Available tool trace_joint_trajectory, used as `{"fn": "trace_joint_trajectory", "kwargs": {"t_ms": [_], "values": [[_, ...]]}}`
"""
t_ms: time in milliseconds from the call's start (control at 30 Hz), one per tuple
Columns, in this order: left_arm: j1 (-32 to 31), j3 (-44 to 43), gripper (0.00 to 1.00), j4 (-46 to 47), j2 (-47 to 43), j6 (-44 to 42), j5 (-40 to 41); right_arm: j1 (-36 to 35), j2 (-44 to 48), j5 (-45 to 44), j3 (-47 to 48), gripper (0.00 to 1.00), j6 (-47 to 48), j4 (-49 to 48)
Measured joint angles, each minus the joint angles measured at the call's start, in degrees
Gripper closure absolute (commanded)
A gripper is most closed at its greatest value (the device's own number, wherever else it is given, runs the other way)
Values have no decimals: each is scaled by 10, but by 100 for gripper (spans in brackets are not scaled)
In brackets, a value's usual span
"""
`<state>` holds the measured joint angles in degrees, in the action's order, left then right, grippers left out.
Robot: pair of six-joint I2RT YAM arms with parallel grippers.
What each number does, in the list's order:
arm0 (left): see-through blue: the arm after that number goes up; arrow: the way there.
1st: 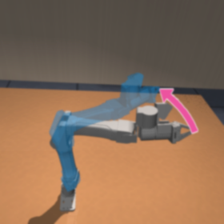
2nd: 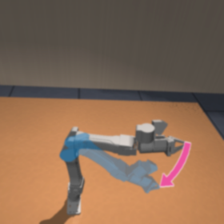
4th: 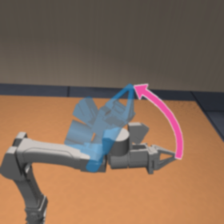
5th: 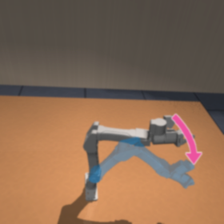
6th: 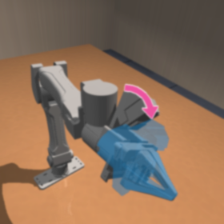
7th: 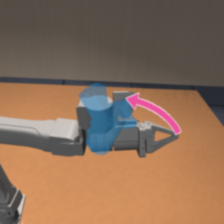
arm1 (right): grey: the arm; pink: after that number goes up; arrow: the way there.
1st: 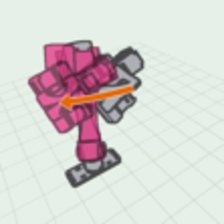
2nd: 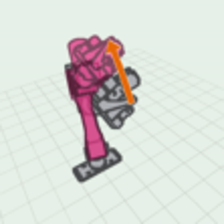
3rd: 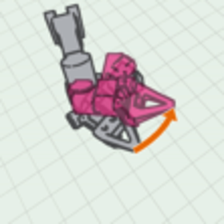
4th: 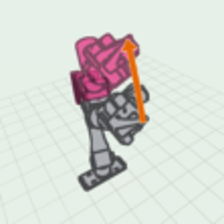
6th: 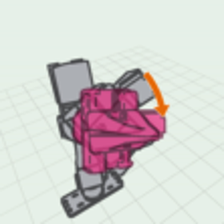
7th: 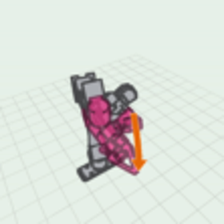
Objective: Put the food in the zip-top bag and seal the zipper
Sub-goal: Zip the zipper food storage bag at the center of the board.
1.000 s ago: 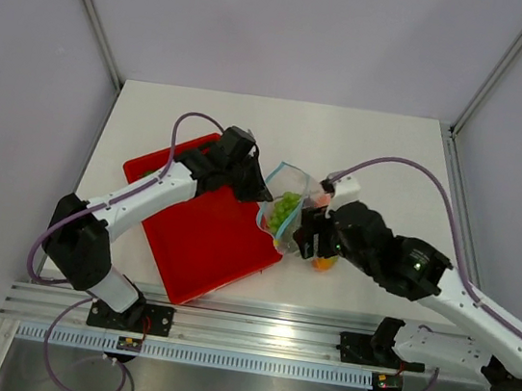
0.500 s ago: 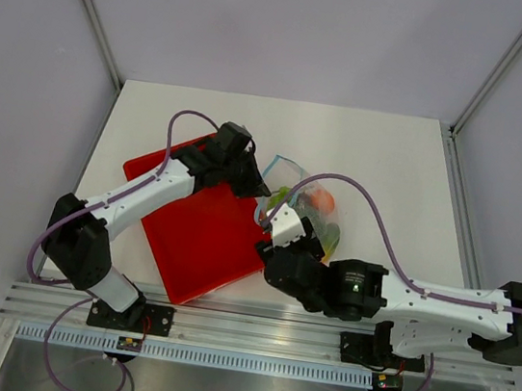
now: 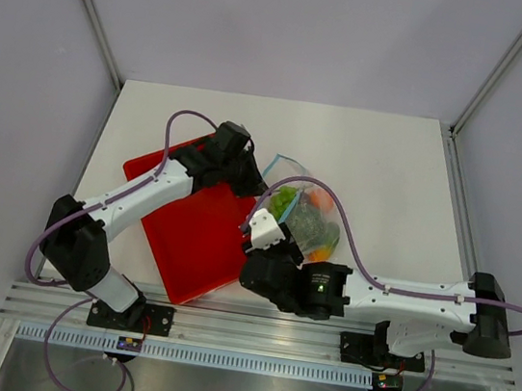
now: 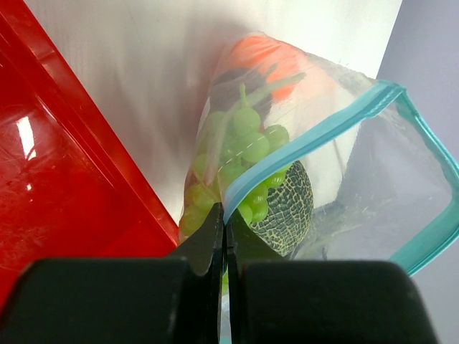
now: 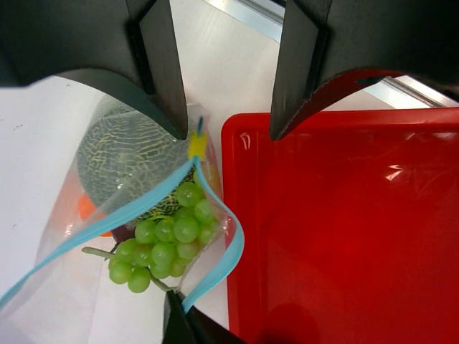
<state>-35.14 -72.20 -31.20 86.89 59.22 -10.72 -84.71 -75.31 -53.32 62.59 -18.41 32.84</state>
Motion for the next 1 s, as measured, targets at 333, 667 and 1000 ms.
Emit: {"fn": "trace_joint_trajectory", "kwargs": {"t_ms": [333, 667, 1000], "values": [[0, 8, 100, 6, -8, 6, 0, 0, -51, -32, -10, 68, -21, -15], [0, 18, 100, 17, -16, 9, -6, 60, 21, -1, -90, 100, -12, -86], [2, 26, 41, 39, -33, -16, -24, 133, 184, 128, -159, 100, 35, -155]]}}
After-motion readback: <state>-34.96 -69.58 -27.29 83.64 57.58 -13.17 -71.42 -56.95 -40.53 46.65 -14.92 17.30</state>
